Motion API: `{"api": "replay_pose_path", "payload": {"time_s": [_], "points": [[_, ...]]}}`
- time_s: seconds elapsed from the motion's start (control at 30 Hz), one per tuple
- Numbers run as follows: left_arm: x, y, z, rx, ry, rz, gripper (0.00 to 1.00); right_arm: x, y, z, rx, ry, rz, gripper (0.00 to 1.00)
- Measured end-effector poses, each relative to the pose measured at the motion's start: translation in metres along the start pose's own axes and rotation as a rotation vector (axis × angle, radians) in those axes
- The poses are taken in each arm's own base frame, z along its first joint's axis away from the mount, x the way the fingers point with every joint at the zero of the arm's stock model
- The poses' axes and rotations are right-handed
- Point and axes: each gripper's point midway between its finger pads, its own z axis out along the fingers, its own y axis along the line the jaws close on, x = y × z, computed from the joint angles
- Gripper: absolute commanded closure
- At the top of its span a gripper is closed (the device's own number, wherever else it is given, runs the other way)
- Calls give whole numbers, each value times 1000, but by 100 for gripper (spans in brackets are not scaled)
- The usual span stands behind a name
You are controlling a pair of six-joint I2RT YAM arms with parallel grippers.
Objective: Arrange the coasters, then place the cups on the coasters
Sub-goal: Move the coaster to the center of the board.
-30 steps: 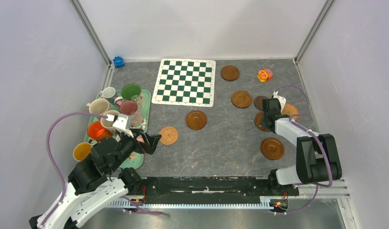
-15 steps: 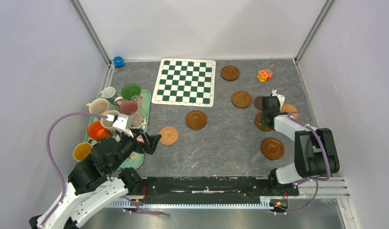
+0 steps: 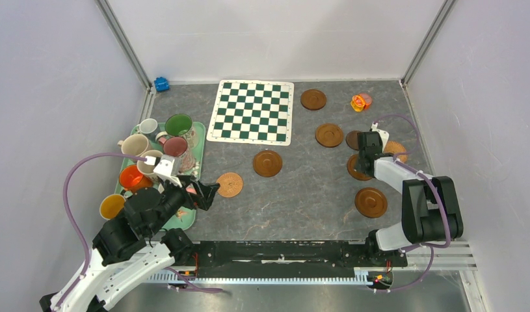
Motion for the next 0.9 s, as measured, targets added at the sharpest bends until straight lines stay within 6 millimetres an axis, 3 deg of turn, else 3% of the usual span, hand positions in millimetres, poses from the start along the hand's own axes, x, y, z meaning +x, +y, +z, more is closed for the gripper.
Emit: {"api": "replay_pose_path", "payload": {"time_s": [0.53,0.67,0.83,0.9], "points": [[0,0,0,0,0,0,0,-3,-1,-6,9,29,-23,100],[0,0,0,0,0,0,0,-34,14,-14,-45,-13,-17,100],[0,0,0,0,0,0,0,-90,48,-29,-182,-120,7,100],[0,0,0,0,-1,0,0,-100,62,-28,-237,-136,7,100]]}}
